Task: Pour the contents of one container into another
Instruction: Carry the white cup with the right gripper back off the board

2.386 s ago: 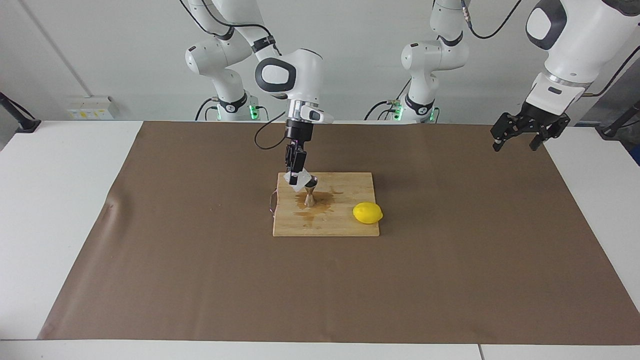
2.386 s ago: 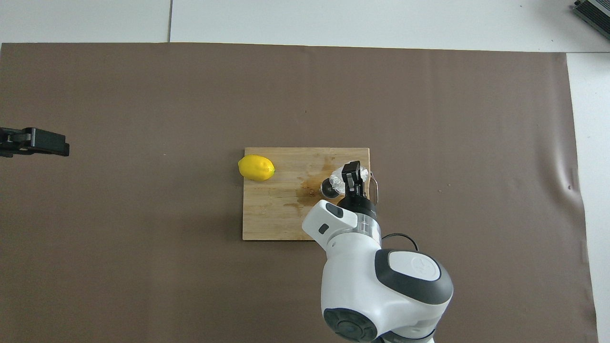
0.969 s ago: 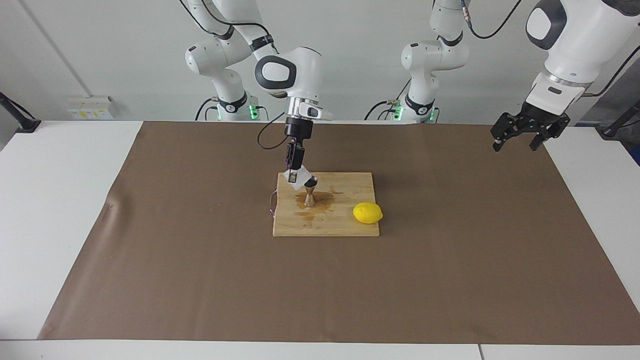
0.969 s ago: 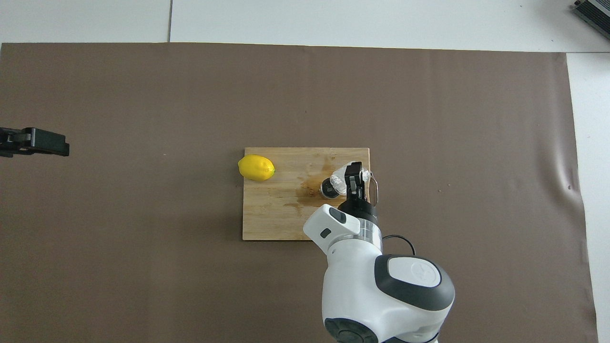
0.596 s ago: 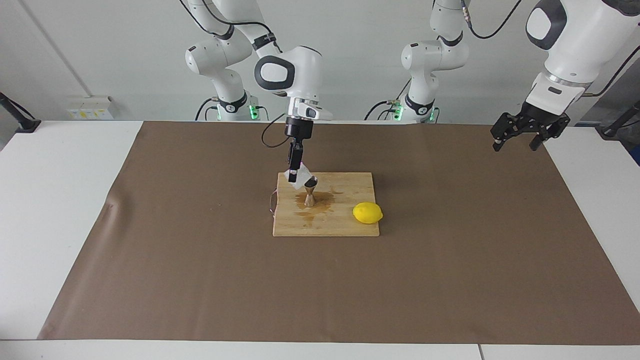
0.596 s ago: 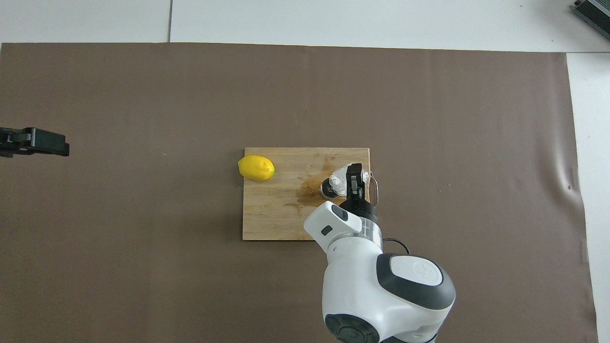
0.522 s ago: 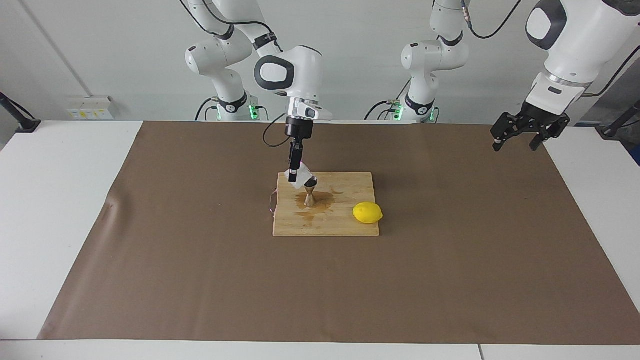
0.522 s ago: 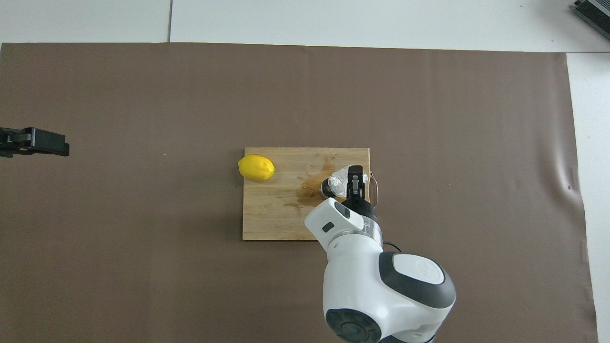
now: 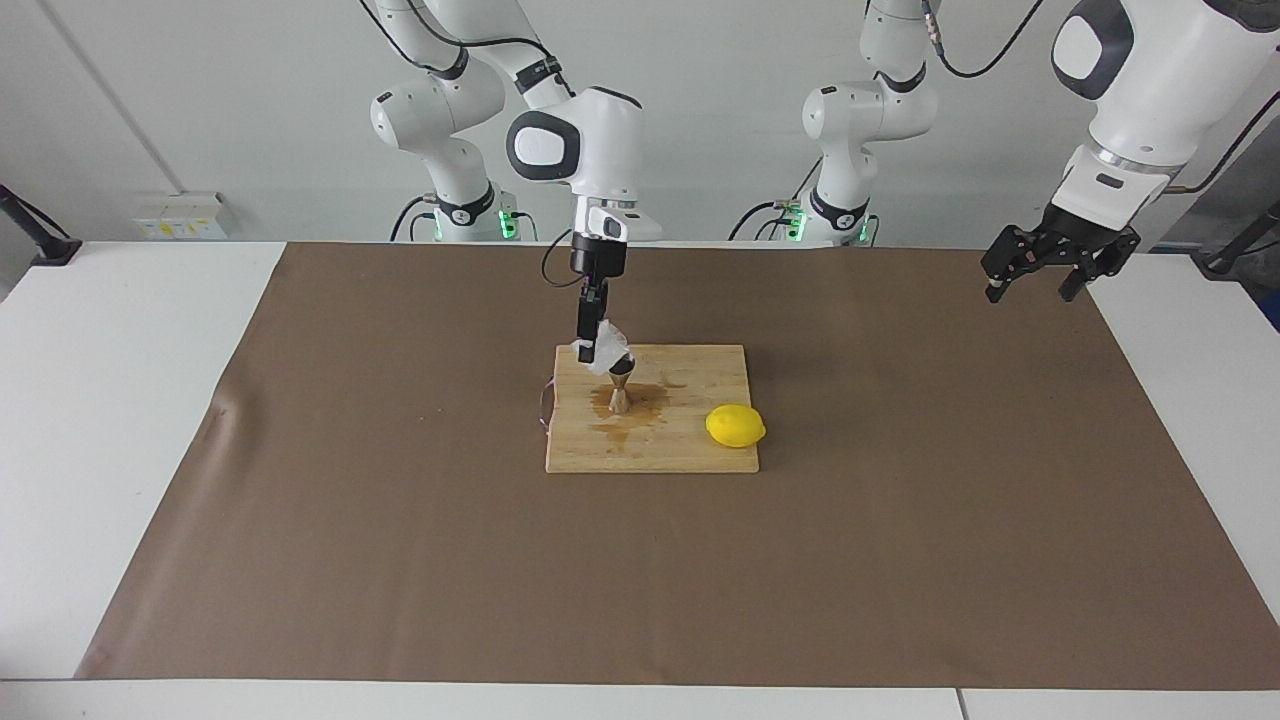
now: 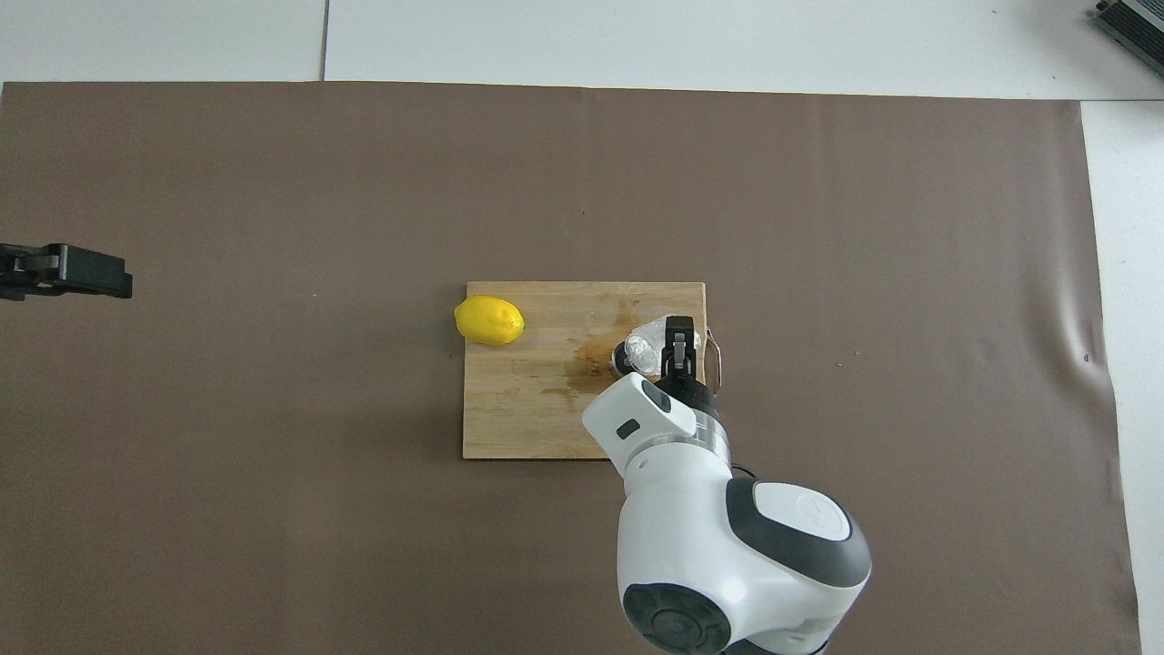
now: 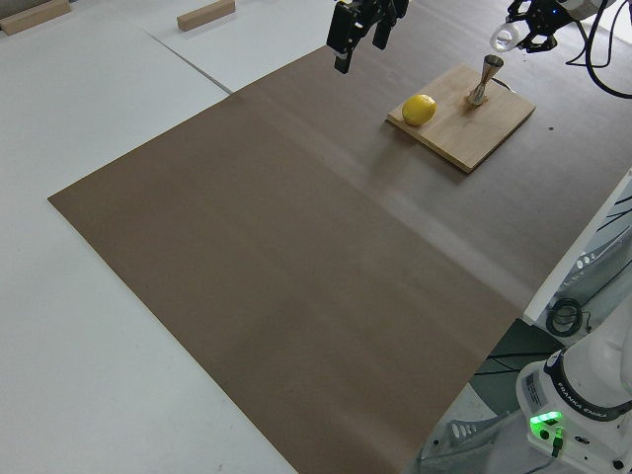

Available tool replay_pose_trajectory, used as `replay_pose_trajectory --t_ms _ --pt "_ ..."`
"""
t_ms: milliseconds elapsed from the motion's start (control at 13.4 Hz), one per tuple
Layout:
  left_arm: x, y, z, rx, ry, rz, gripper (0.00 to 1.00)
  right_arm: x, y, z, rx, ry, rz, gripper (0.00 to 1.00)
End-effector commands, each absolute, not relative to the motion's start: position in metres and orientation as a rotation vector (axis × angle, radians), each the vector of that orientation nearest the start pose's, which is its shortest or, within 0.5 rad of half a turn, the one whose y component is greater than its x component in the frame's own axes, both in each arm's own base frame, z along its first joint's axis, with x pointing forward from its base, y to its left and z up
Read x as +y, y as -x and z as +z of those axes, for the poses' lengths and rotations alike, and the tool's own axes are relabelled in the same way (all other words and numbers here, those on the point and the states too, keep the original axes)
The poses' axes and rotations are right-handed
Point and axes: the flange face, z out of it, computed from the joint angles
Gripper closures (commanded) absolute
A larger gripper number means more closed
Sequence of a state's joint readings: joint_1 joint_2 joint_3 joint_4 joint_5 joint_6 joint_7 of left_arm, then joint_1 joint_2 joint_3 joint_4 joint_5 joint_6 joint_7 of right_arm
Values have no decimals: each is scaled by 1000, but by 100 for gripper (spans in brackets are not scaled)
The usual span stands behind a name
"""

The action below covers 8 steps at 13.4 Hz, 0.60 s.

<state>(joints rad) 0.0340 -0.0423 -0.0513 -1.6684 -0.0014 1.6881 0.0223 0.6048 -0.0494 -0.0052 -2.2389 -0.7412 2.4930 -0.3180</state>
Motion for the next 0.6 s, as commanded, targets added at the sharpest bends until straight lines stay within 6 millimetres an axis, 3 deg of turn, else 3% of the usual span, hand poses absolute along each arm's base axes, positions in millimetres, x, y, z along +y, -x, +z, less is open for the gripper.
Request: replay_pose_trajectory --t_ms 0,298,522 --pt "-9 -546 617 44 3130 -96 0 302 -454 429 -2321 2644 -629 100" --pt "-9 -546 616 44 3130 -94 0 278 -466 441 -2253 2597 -566 100" --pt "-9 -546 616 44 3130 -94 0 248 -482 444 -2167 2570 -524 100"
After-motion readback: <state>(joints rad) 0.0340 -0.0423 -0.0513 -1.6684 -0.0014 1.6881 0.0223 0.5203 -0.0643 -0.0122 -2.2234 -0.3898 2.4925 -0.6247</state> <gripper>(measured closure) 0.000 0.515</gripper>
